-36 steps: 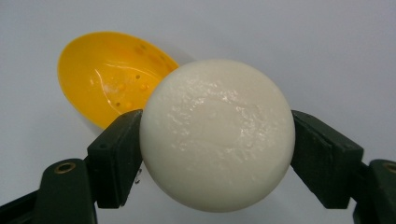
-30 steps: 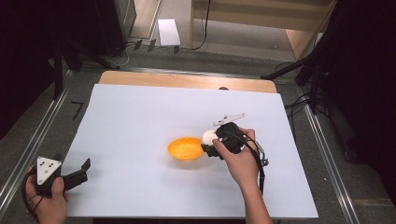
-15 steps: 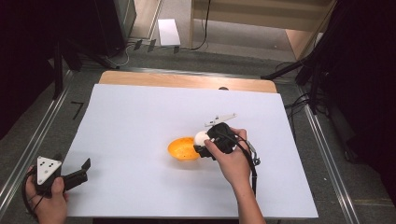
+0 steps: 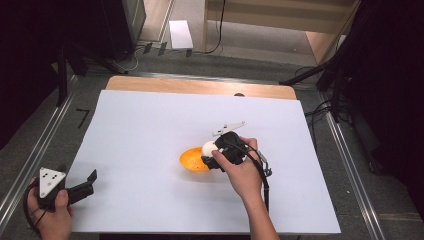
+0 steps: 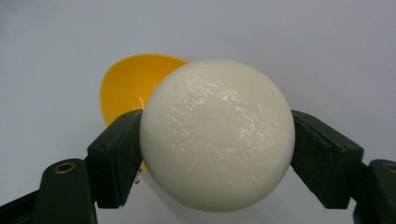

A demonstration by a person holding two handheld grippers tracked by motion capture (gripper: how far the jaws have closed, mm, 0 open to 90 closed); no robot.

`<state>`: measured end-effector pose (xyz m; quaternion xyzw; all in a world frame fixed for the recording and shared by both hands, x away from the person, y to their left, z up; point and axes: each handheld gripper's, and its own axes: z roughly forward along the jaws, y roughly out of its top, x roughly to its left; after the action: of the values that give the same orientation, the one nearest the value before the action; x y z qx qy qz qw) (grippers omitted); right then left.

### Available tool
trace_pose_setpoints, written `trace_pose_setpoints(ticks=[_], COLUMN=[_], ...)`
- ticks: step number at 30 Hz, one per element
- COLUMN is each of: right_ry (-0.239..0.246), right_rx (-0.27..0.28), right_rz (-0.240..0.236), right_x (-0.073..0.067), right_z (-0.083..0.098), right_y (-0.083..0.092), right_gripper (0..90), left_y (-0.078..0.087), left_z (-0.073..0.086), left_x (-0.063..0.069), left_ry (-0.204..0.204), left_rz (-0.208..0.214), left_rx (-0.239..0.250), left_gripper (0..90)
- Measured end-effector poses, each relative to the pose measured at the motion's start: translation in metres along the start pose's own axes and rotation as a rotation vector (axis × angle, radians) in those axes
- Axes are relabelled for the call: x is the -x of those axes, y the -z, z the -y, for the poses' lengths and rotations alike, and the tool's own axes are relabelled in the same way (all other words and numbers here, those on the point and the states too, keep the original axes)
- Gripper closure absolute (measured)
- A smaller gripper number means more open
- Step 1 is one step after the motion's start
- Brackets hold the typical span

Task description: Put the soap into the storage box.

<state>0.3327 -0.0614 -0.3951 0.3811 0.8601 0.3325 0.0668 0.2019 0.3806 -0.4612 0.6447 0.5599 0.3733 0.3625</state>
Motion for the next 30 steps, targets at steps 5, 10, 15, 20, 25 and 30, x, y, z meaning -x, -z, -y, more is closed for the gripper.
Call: trace_pose_setpoints(ticks=[5, 10, 15, 20, 25, 30], right_ry=[-0.001, 0.003, 0.005, 0.004, 0.0, -0.006], right_rx=[-0.009, -0.008, -0.014, -0.014, -0.015, -0.024], right_rz=[-0.007, -0.012, -0.011, -0.015, -0.009, -0.004], right_x=[-0.003, -0.006, -0.009, -0.011, -0.013, -0.014], right_z=[-0.001, -0.003, -0.004, -0.005, -0.005, -0.004], right_y=[-0.004, -0.009, -0.013, -0.017, -0.02, -0.025], right_gripper=[23.3, 23.3, 23.3, 23.3, 23.3, 23.3], left_y=[0.0, 0.0, 0.0, 0.0, 0.0, 0.0], left_z=[0.0, 0.0, 0.0, 0.0, 0.0, 0.0], left_x=[0.0, 0.0, 0.0, 0.0, 0.0, 0.0], left_ry=[0.003, 0.0, 0.001, 0.002, 0.0, 0.001], left_rz=[0.0, -0.001, 0.0, 0.0, 0.0, 0.0], left_rx=[0.002, 0.001, -0.001, 0.0, -0.001, 0.0], left_gripper=[7.2, 7.2, 7.2, 7.2, 7.2, 7.2])
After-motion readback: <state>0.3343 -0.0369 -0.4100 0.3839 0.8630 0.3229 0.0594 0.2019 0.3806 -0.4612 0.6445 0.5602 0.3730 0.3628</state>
